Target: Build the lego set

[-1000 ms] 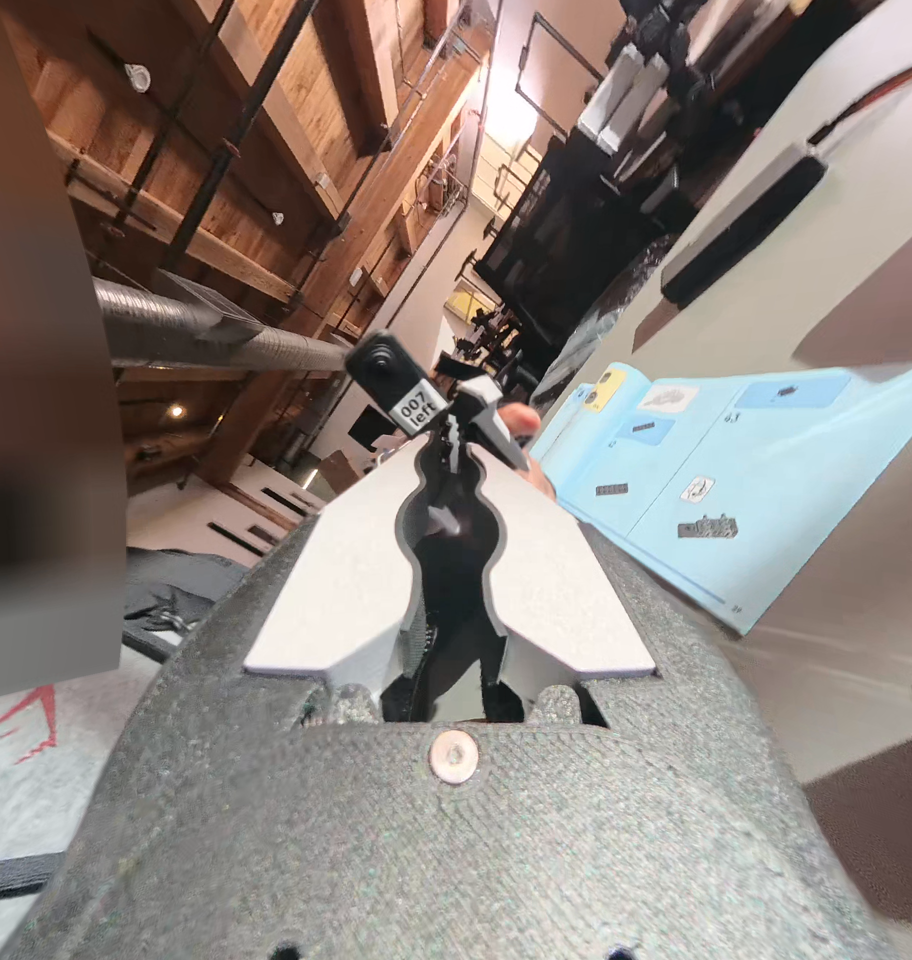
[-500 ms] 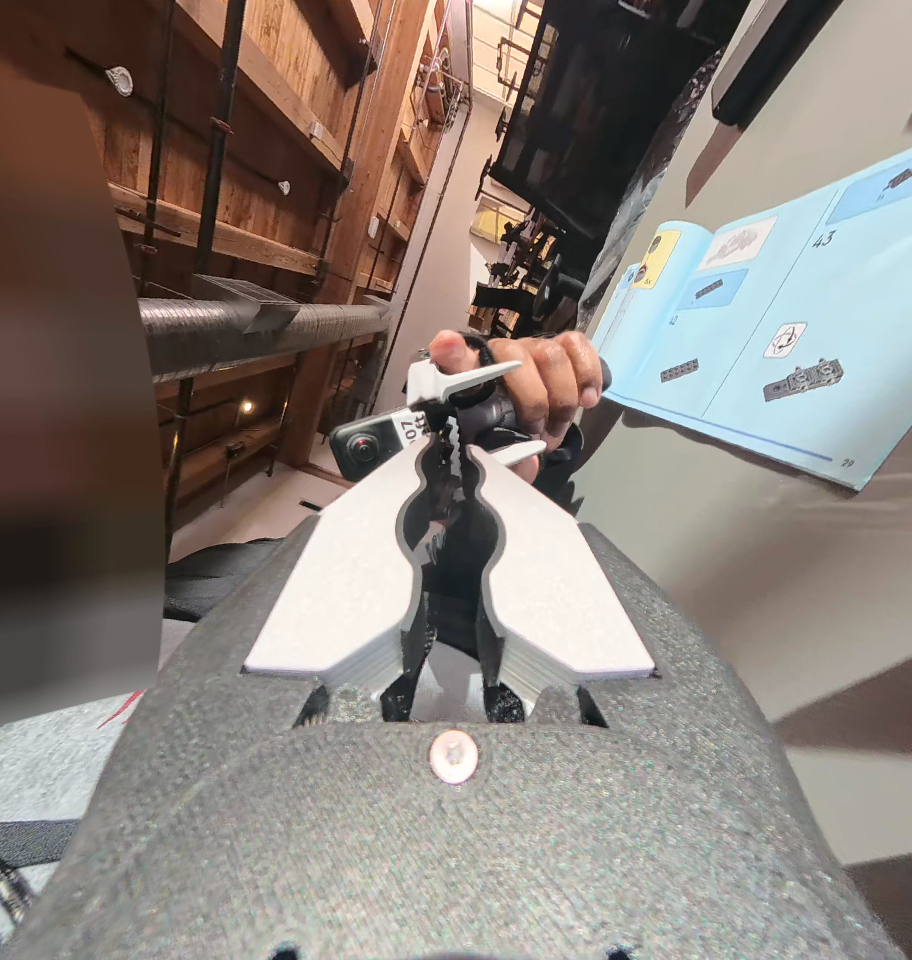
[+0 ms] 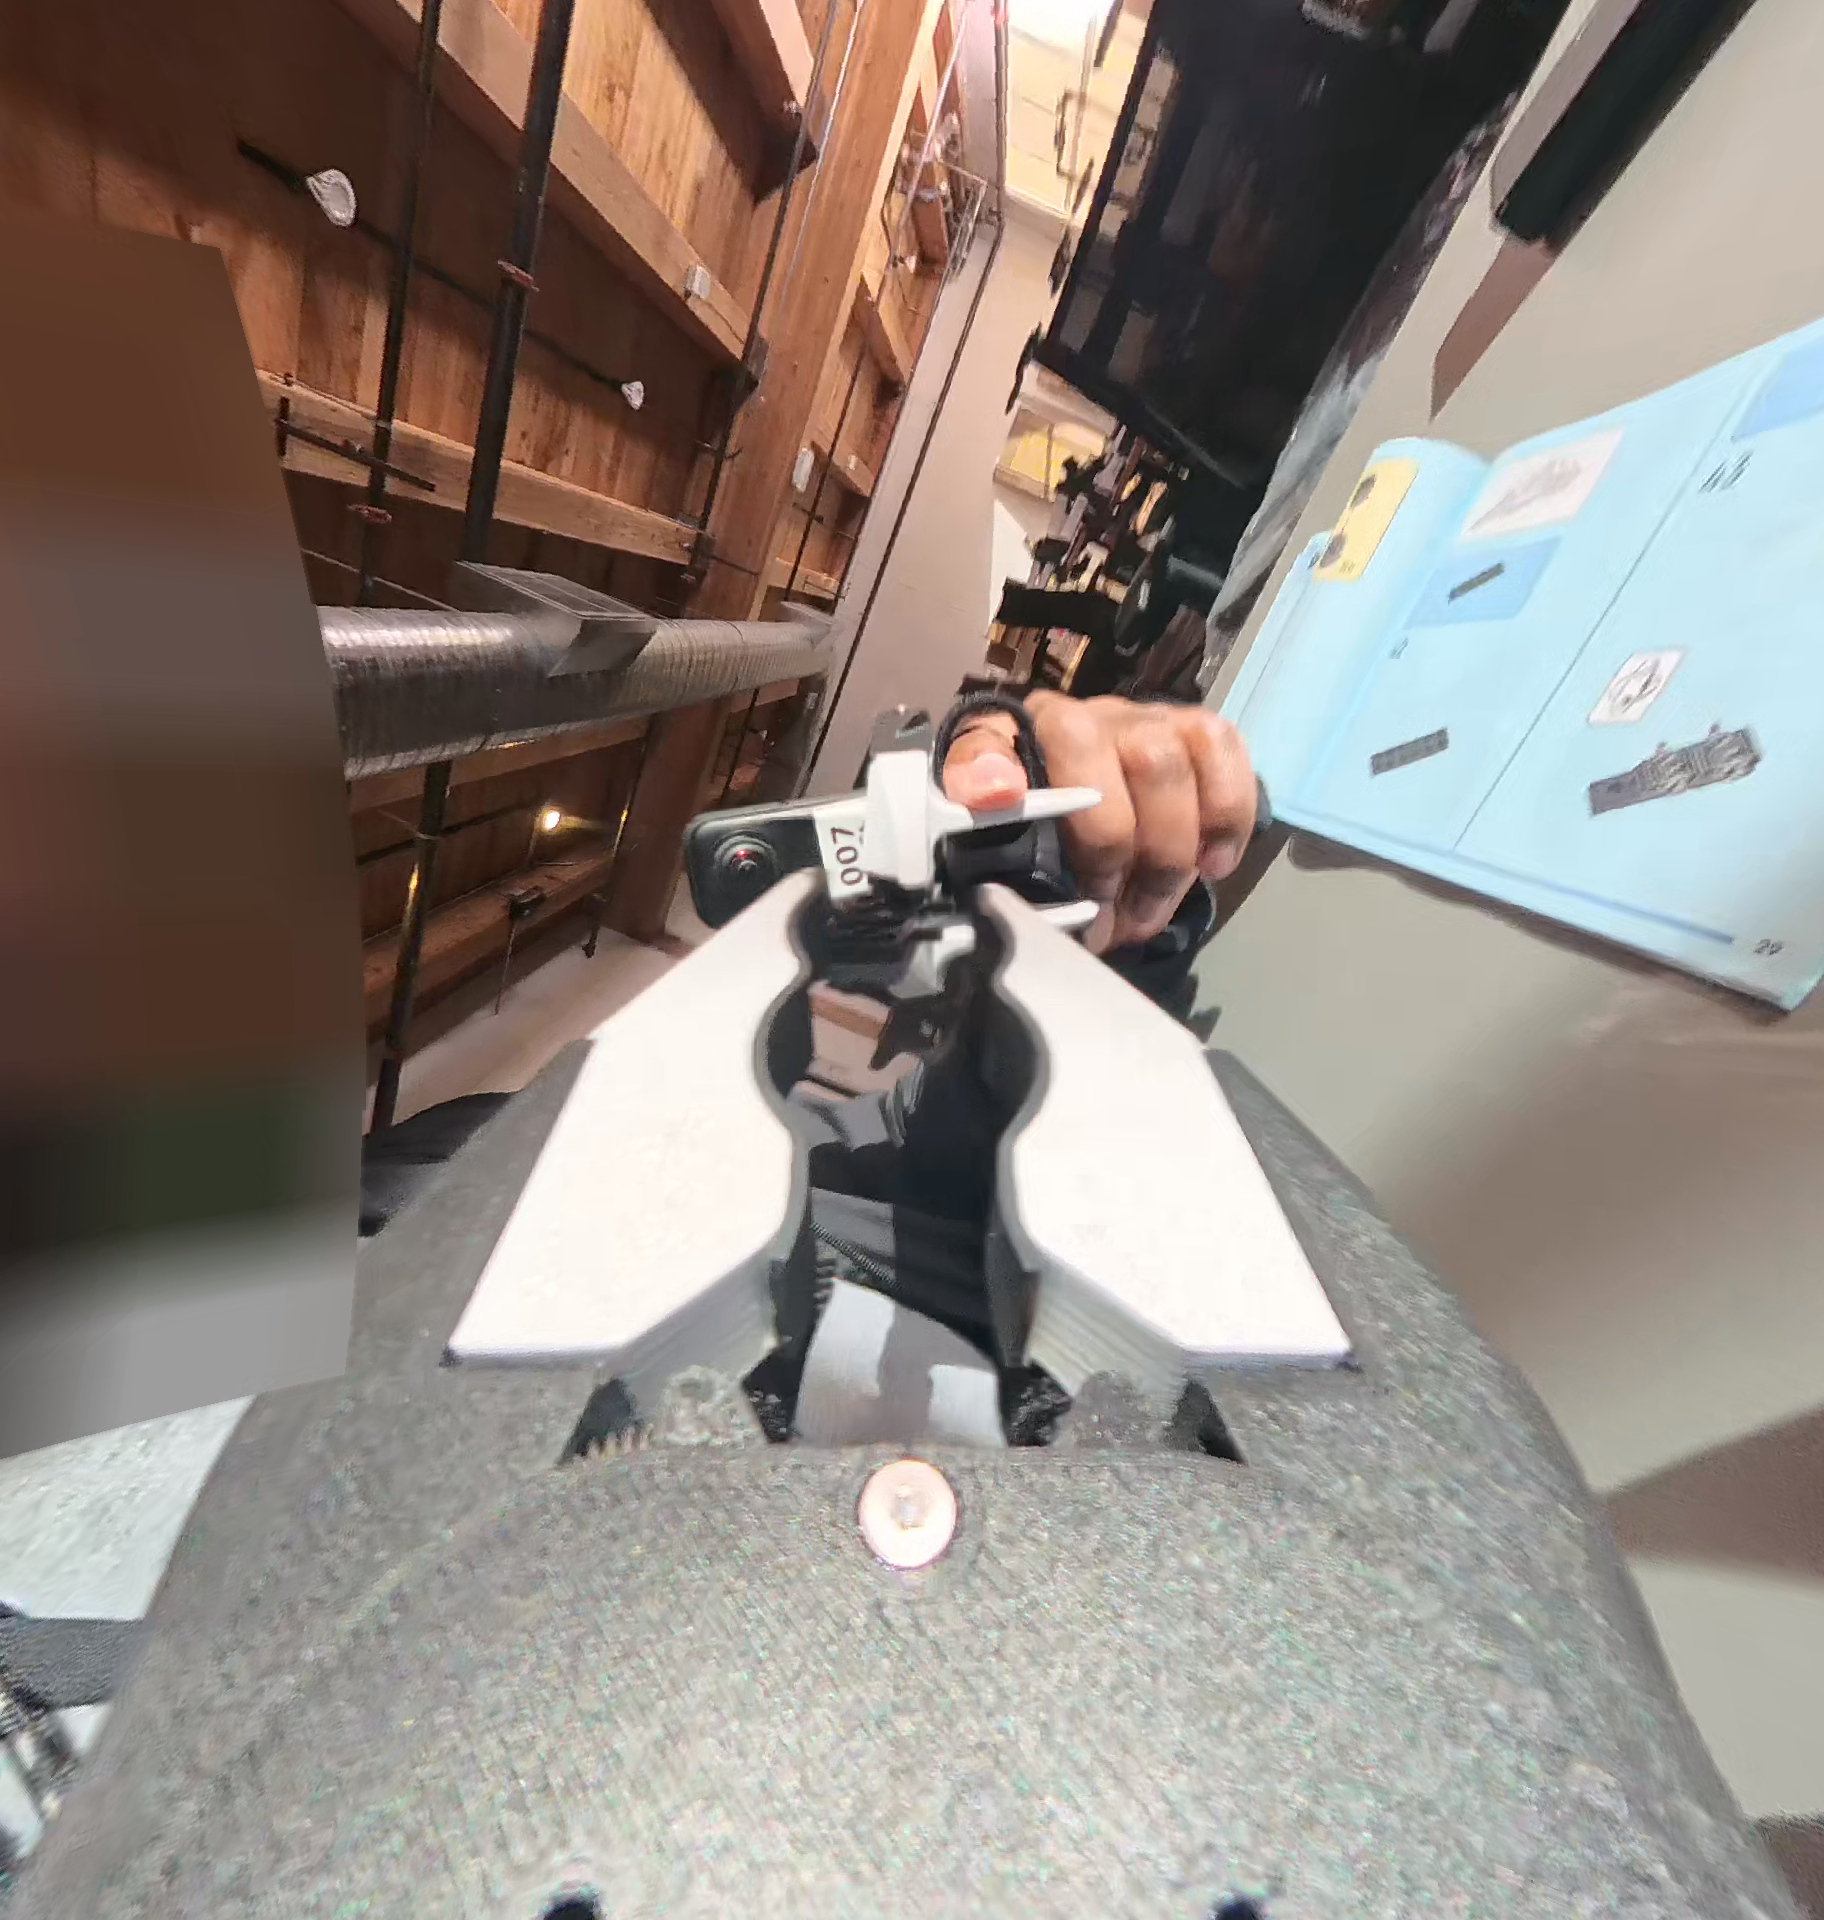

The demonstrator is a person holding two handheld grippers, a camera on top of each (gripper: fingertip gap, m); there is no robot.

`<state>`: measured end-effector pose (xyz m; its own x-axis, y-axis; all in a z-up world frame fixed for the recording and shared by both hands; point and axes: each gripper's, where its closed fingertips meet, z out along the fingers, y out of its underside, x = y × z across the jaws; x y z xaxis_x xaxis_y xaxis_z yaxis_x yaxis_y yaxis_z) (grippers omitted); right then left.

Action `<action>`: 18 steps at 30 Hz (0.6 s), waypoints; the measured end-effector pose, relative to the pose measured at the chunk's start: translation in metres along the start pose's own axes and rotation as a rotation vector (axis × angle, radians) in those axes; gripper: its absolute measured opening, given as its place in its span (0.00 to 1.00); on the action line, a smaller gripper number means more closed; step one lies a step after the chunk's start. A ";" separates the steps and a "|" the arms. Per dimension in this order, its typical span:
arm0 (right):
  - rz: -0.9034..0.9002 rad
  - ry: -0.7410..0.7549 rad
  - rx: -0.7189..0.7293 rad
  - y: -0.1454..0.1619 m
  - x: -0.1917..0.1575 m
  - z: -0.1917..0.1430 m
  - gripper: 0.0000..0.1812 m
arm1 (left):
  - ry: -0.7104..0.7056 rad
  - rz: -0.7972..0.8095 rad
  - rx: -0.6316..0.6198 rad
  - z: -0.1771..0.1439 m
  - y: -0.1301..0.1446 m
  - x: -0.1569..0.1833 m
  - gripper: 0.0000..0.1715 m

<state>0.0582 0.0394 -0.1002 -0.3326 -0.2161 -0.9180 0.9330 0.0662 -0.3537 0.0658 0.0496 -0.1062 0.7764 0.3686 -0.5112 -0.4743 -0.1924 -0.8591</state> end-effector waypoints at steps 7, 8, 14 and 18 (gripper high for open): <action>-0.482 0.035 0.043 -0.021 -0.011 -0.019 0.24 | 0.041 -0.237 0.011 0.002 0.006 -0.005 0.05; -0.605 0.060 0.013 -0.019 -0.012 -0.020 0.24 | 0.050 -0.266 0.013 0.002 0.006 -0.005 0.06; -0.999 0.079 -0.176 0.001 -0.012 -0.012 0.18 | 0.099 -0.399 0.035 0.002 0.006 -0.005 0.06; -1.106 0.100 -0.265 0.007 0.000 -0.005 0.16 | 0.119 -0.416 0.029 0.001 0.008 -0.003 0.06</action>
<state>0.0636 0.0449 -0.1036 -0.9748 -0.2060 -0.0860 0.0677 0.0944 -0.9932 0.0596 0.0482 -0.1113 0.9456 0.3012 -0.1227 -0.1214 -0.0232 -0.9923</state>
